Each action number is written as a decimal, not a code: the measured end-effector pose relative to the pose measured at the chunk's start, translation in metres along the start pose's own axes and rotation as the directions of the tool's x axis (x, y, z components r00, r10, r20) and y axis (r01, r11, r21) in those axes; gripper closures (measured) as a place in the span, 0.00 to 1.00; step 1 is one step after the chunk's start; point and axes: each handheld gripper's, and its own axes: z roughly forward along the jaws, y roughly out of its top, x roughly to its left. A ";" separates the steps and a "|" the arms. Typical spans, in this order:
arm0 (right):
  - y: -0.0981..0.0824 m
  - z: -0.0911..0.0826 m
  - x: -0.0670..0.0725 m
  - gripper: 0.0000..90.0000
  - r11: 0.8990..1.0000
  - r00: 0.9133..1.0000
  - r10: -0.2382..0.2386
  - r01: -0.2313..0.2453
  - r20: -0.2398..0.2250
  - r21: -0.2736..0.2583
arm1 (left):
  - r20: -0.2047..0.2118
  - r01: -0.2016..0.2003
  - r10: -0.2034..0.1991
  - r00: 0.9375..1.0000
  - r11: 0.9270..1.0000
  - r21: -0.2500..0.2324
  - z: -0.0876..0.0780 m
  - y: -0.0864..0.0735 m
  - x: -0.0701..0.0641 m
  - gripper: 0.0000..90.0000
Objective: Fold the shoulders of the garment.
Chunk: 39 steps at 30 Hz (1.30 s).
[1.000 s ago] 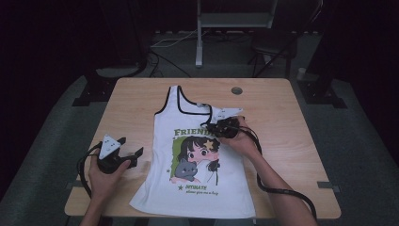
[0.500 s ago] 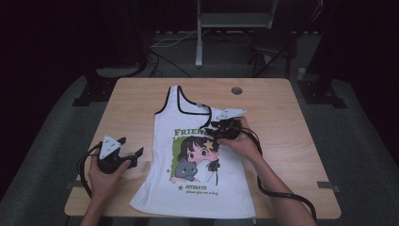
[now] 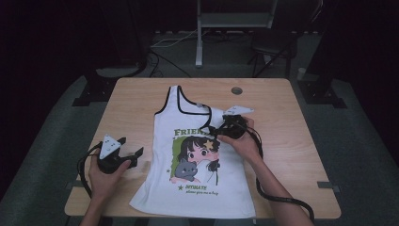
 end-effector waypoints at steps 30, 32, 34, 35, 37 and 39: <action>-0.014 -0.066 0.001 0.14 0.995 0.998 0.061 -0.059 0.018 -0.077 | -0.005 0.003 -0.003 1.000 1.000 0.001 0.000 0.000 -0.001 0.22; -0.017 -0.072 0.001 0.14 0.995 0.998 0.066 -0.064 0.022 -0.082 | -0.005 0.003 -0.002 1.000 1.000 0.002 0.000 0.000 -0.002 0.22; -0.020 -0.078 0.001 0.14 0.994 0.997 0.071 -0.068 0.028 -0.091 | -0.005 0.002 -0.002 1.000 1.000 0.001 0.000 0.000 -0.002 0.22; -0.021 -0.081 0.001 0.14 0.993 0.997 0.075 -0.072 0.030 -0.095 | -0.005 0.003 -0.003 1.000 1.000 0.001 0.000 0.000 -0.002 0.22; -0.023 -0.087 0.001 0.14 0.992 0.997 0.077 -0.073 0.033 -0.102 | -0.006 0.003 -0.003 1.000 1.000 0.000 0.000 0.000 -0.002 0.22; -0.027 -0.092 0.001 0.14 0.992 0.996 0.080 -0.075 0.038 -0.106 | -0.005 0.003 -0.003 1.000 1.000 0.001 0.000 0.000 -0.002 0.22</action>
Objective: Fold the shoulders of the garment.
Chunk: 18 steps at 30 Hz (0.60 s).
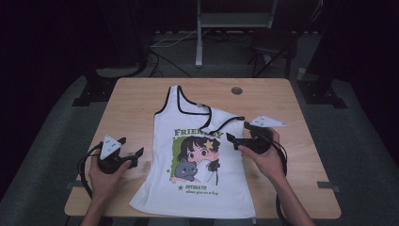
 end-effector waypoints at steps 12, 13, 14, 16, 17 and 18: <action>-0.020 -0.035 -0.011 0.14 0.999 0.998 0.038 -0.037 0.050 -0.019 | 0.000 0.000 0.000 1.000 1.000 0.002 0.000 0.000 0.000 0.22; -0.022 -0.038 -0.012 0.14 0.999 0.998 0.042 -0.041 0.053 -0.021 | -0.001 0.000 0.000 1.000 1.000 0.002 0.000 0.000 0.000 0.22; -0.024 -0.041 -0.013 0.14 0.999 0.997 0.046 -0.045 0.057 -0.020 | -0.002 -0.003 0.003 1.000 1.000 0.003 0.000 0.000 0.000 0.22; -0.027 -0.048 -0.015 0.14 0.998 0.996 0.055 -0.053 0.064 -0.026 | -0.002 -0.003 0.003 1.000 1.000 0.004 0.000 0.000 0.000 0.22; -0.029 -0.051 -0.016 0.14 0.998 0.996 0.059 -0.057 0.068 -0.029 | -0.001 -0.003 0.003 1.000 1.000 0.004 0.000 0.000 0.000 0.22; -0.031 -0.054 -0.016 0.14 0.998 0.995 0.061 -0.059 0.073 -0.031 | -0.002 -0.003 0.003 1.000 1.000 0.003 0.000 0.000 -0.001 0.22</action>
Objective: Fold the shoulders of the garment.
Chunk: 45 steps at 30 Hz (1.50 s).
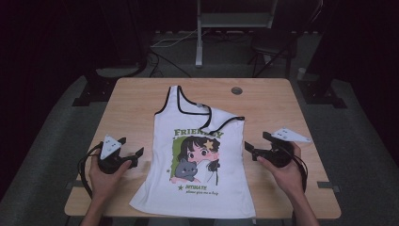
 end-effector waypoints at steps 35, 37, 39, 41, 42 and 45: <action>-0.051 -0.045 -0.020 0.14 0.997 0.994 0.048 -0.042 0.094 -0.066 | -0.002 0.039 -0.039 0.999 0.999 -0.023 -0.001 0.000 0.003 0.22; -0.051 -0.044 -0.019 0.14 0.997 0.995 0.045 -0.039 0.091 -0.069 | 0.011 0.065 -0.065 0.998 0.997 -0.037 -0.002 0.002 0.004 0.22; -0.051 -0.045 -0.018 0.14 0.997 0.995 0.042 -0.035 0.089 -0.071 | 0.027 0.082 -0.081 0.996 0.995 -0.058 -0.003 0.007 0.004 0.22; -0.051 -0.045 -0.019 0.14 0.997 0.996 0.041 -0.034 0.085 -0.076 | 0.037 0.079 -0.077 0.996 0.994 -0.079 -0.004 0.016 0.004 0.22; -0.051 -0.045 -0.019 0.14 0.996 0.996 0.042 -0.036 0.081 -0.078 | 0.047 0.076 -0.072 0.996 0.993 -0.087 -0.004 0.021 0.004 0.22; -0.052 -0.046 -0.019 0.14 0.996 0.996 0.044 -0.038 0.078 -0.083 | 0.086 0.077 -0.069 0.994 0.993 -0.093 0.002 0.041 0.004 0.22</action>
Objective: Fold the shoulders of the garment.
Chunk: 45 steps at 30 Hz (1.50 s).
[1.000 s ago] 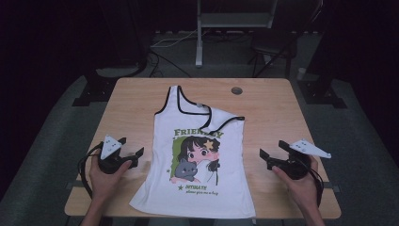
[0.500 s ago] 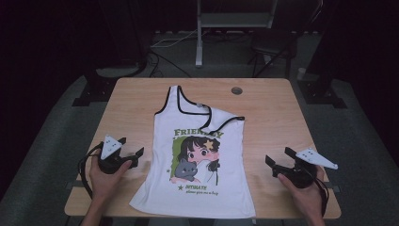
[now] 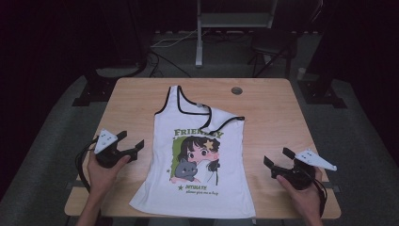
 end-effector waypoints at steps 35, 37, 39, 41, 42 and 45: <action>-0.001 -0.002 -0.001 0.14 1.000 0.999 0.002 -0.003 -0.041 -0.009 | -0.005 -0.017 0.018 1.000 0.983 0.181 0.193 0.101 0.061 0.22; -0.001 -0.002 0.000 0.14 1.000 0.999 -0.003 0.003 -0.041 -0.008 | -0.007 -0.010 0.011 1.000 0.980 0.200 0.204 0.102 0.066 0.22; -0.001 -0.001 0.000 0.14 1.000 0.999 -0.004 0.004 -0.044 -0.008 | -0.008 -0.014 0.017 1.000 0.975 0.220 0.212 0.103 0.070 0.22; -0.001 -0.001 0.000 0.14 1.000 0.999 -0.007 0.007 -0.044 -0.006 | -0.009 -0.008 0.010 1.000 0.972 0.234 0.220 0.105 0.073 0.22; -0.001 -0.001 0.000 0.14 1.000 0.999 -0.007 0.007 -0.044 -0.006 | -0.012 -0.003 0.007 1.000 0.971 0.237 0.223 0.105 0.074 0.23; -0.001 -0.001 0.000 0.14 1.000 0.999 -0.006 0.006 -0.047 -0.005 | -0.012 0.004 -0.001 1.000 0.965 0.261 0.236 0.106 0.078 0.23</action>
